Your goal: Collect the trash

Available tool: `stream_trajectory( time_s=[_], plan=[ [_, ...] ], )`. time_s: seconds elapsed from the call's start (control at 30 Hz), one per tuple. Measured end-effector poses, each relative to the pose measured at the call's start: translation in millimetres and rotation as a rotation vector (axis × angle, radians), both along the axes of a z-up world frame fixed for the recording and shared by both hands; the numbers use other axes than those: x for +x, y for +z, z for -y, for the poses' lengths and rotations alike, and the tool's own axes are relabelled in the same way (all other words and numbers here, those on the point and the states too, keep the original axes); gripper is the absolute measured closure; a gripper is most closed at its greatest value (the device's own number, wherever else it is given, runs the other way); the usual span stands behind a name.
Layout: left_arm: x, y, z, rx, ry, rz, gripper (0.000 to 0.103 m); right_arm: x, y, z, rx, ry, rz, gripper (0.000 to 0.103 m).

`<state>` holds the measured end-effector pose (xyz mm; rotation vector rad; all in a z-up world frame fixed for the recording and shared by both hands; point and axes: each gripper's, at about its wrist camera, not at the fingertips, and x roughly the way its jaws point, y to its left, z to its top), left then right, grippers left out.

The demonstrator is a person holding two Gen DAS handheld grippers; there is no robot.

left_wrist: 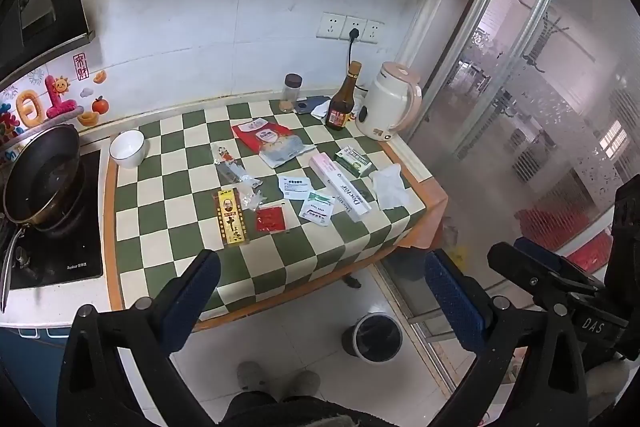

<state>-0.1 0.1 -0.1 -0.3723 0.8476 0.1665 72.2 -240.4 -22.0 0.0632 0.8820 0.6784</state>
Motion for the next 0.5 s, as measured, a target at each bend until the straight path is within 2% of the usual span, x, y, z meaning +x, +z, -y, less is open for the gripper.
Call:
stream_trajectory(
  time_s=[0.13,0.27,0.5],
  plan=[
    [0.8,0.4,0.4,0.001,-0.003,0.0,0.0,0.8,0.2,2.9,0.028,0.003,-0.008,0.0],
    [3.5,1.8,0.3,0.001,-0.004,0.0,0.0,-9.6,-3.5,-12.3,0.023,0.016,0.0,0.0],
    [2.9,8.4,-5.5,-0.029,-0.02,0.02,0.0,-6.6,5.5,0.1,0.051,0.041,-0.017,0.0]
  ],
)
